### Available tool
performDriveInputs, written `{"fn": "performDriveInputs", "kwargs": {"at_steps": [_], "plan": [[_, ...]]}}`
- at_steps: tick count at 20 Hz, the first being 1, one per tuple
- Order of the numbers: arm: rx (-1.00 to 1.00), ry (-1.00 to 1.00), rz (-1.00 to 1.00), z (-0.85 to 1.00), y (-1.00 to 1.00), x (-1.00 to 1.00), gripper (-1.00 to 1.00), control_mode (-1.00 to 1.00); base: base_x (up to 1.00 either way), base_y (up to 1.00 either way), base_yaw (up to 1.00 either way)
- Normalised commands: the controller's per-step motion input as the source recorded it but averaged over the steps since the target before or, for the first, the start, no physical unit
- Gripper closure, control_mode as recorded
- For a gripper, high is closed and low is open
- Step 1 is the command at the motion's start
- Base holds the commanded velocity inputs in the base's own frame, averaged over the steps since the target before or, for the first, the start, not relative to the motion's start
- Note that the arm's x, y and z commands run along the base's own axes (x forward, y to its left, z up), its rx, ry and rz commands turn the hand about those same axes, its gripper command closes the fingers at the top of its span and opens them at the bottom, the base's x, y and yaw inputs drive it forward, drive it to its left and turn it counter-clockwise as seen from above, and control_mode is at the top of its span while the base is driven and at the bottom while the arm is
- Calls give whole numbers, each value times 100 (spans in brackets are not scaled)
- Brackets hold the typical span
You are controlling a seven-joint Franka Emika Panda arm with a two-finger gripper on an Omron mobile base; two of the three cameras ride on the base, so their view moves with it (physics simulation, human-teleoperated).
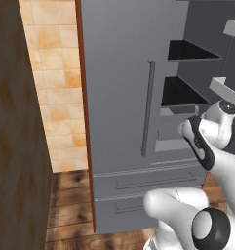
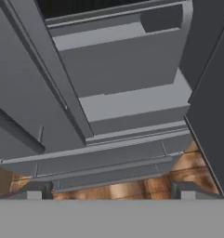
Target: Place one of the steaks on the plate and the other in the bowl. Then place the bowl in the fridge.
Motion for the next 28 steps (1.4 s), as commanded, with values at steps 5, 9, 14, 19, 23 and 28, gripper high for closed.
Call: {"fn": "performDriveInputs", "kwargs": {"at_steps": [5, 9, 14, 19, 23, 28], "plan": [[0, 1, -4, 32, 70, 24, -100, -100, 0, 0, 0], [-5, -5, 9, 4, 66, 3, -100, -100, 0, 0, 0], [-8, -15, 1, 37, 76, 47, -100, -100, 0, 0, 0], [-9, -3, -2, 64, 27, 53, -100, -100, 0, 0, 0], [-3, -1, 1, 62, 15, 37, -100, -100, 0, 0, 0], [0, -3, 6, 7, 5, 39, -100, -100, 0, 0, 0]]}}
